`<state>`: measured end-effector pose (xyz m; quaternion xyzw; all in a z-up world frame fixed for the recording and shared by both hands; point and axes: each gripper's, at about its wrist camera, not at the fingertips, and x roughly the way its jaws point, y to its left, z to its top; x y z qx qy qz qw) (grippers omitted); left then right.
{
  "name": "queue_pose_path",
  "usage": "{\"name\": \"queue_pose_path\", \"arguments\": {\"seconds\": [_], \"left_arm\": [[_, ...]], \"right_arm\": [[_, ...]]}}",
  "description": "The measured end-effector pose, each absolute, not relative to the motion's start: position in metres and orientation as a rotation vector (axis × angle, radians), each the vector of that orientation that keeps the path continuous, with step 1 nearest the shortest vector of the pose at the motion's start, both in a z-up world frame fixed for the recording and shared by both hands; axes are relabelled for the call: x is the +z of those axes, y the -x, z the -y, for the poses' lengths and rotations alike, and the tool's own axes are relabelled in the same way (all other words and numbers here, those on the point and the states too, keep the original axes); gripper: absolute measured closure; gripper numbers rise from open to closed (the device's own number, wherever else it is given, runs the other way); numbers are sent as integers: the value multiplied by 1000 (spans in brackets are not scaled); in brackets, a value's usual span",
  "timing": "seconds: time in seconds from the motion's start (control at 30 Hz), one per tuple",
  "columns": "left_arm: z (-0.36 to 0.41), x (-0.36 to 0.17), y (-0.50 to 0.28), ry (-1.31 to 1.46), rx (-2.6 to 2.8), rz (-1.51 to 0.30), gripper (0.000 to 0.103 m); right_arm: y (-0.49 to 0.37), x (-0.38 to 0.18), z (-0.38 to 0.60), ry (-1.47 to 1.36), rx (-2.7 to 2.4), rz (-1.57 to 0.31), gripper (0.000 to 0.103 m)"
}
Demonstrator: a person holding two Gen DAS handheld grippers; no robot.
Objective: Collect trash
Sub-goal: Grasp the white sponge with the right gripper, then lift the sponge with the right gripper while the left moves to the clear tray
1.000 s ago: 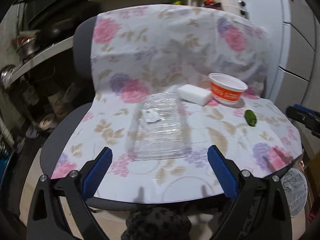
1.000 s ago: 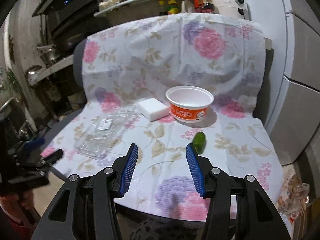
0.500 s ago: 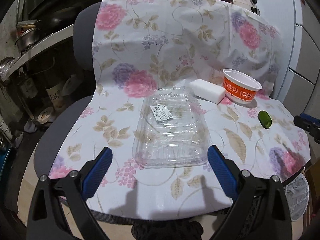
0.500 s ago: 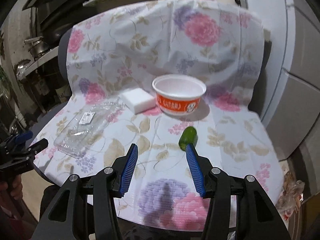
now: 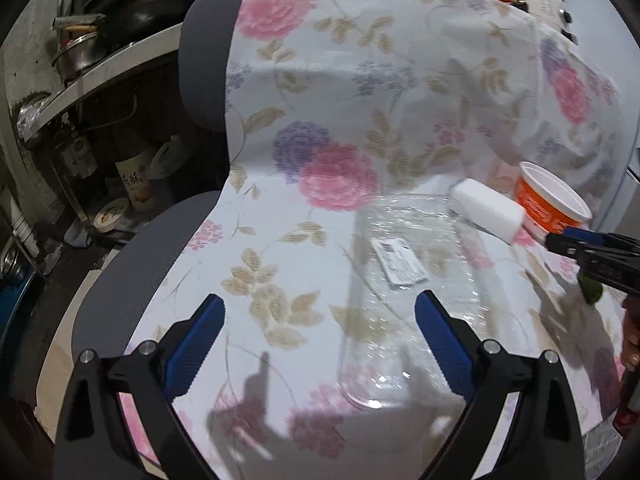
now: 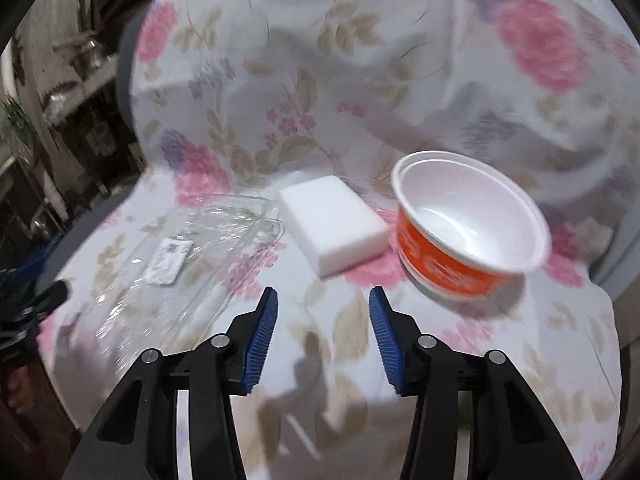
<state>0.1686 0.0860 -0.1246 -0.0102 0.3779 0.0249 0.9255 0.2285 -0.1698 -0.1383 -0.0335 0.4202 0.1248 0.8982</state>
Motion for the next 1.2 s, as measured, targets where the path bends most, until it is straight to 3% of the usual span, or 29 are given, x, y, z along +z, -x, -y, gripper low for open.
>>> {"name": "queue_pose_path", "arguments": {"seconds": [0.37, 0.77, 1.03, 1.13, 1.2], "left_arm": [[-100, -131, -165, 45, 63, -790, 10], [-82, -115, -123, 5, 47, -761, 10], [-78, -112, -110, -3, 58, -758, 10], [-79, -111, -108, -2, 58, -757, 10], [-78, -111, -108, -2, 59, -757, 10]], "right_arm": [[-277, -163, 144, 94, 156, -937, 80], [-160, -127, 175, 78, 46, -885, 82], [-118, -140, 174, 54, 138, -954, 72], [-108, -135, 173, 18, 222, -965, 63], [-101, -129, 175, 24, 245, -954, 50]]}}
